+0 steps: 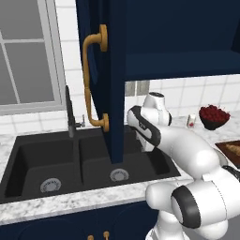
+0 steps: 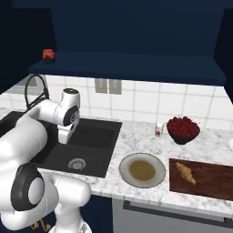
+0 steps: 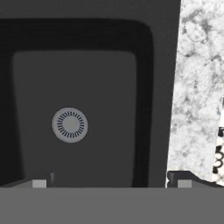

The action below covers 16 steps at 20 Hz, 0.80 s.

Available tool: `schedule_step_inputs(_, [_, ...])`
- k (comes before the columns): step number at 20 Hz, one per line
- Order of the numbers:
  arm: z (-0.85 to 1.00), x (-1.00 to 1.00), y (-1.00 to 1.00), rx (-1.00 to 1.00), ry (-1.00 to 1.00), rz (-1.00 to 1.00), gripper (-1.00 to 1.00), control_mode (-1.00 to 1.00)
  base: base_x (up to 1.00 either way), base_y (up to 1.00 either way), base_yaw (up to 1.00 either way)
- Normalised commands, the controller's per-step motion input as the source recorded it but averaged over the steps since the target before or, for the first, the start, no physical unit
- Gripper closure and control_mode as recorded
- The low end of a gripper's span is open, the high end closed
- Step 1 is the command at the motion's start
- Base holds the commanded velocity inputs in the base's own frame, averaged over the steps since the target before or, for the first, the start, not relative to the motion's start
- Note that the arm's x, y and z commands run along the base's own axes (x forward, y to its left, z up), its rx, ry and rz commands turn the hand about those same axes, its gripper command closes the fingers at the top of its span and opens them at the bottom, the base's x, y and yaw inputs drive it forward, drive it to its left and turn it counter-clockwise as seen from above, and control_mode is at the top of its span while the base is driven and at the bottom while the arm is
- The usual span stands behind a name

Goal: From the different types of pastries on the counter, select a croissant and place it on the cutting board. Then retrieve a jar of jam from the cabinet and place it alongside the croissant on the cutting board.

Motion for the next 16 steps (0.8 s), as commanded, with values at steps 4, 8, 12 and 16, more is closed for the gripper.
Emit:
schedule_step_inputs(4, [0.00,0.00,0.00,0.00,0.00,0.00,-1.00,1.00,0.26,0.00,0.03])
schedule_step_inputs(8, [0.00,0.00,0.00,0.00,0.00,0.00,-1.00,1.00,0.07,0.00,0.03])
schedule_step_inputs(12, [-0.04,0.01,0.00,0.04,-0.02,0.01,-1.00,-1.00,0.00,0.00,0.00])
schedule_step_inputs(16, [0.61,0.24,0.24,0.00,-0.03,0.00,-1.00,-1.00,0.00,0.00,0.00])
